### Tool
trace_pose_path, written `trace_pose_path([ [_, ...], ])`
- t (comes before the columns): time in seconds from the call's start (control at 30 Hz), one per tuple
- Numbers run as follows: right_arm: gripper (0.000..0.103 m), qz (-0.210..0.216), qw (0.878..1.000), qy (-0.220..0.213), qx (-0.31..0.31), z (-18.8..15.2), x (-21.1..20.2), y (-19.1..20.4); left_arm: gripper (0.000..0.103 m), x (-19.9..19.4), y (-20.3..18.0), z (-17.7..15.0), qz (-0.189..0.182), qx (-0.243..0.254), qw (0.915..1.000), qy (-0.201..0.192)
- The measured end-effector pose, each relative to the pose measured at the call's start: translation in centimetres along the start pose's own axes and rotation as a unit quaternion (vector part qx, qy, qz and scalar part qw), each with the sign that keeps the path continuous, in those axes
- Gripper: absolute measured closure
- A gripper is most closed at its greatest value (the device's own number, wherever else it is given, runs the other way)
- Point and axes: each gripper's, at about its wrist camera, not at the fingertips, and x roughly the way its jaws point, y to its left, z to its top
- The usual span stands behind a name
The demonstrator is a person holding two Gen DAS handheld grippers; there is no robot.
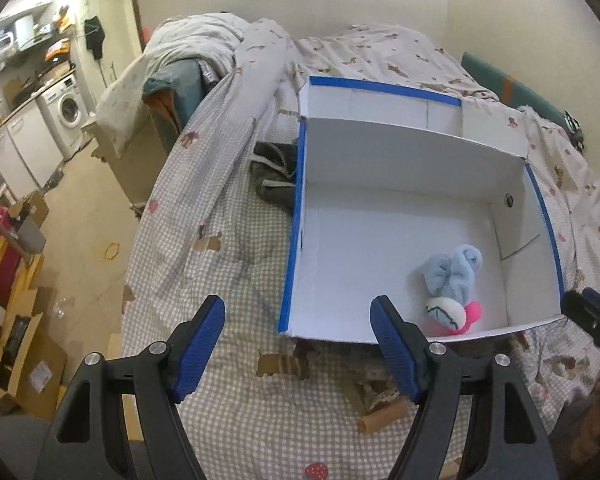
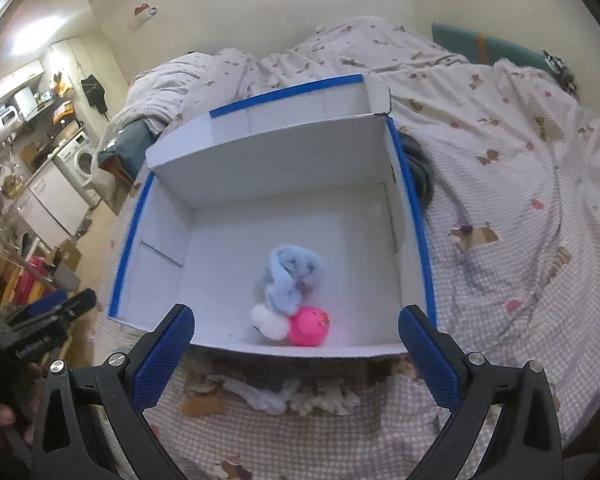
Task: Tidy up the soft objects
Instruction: 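Withdraw both tools from the box toward the remaining items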
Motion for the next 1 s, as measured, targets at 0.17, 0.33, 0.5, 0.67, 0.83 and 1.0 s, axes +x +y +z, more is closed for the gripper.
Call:
trace_pose_path([
  [0.17, 0.0, 0.007, 1.0, 0.008, -0.005, -1.2, 0.5, 0.2, 0.03, 0.8, 0.5, -1.0, -0.003, -0.017, 0.9998, 0.014],
  [0.33, 0.0, -0.015, 0.999, 0.0, -0.031, -1.8, 1.1, 0.8, 0.03, 2.2, 0.3, -1.8, -0.019, -0.015, 0.9995, 0.022],
  [0.5, 0.0, -0.008, 0.999, 0.005, -0.042, -2.0, 2.0, 1.1, 0.03, 1.8, -0.9, -1.8, -0.011, 0.006, 0.9999, -0.011],
  [0.67, 0.0, -0.018, 0.999, 0.011, -0.036, -2.1, 2.6, 0.9, 0.03, 1.0, -2.3, -2.0, 0.002, 0.044, 0.9985, -0.032],
  [0.83, 0.0, -0.02, 0.999, 0.02, -0.025, -2.2, 2.9, 0.0, 0.03, 2.3, -1.5, -2.0, -0.02, 0.014, 0.9996, 0.012],
  [1.0, 0.0, -0.03, 0.999, 0.031, -0.008, -2.5, 3.0, -1.6, 0.03, 4.1, 0.5, -2.5, -0.018, -0.033, 0.9976, 0.058],
])
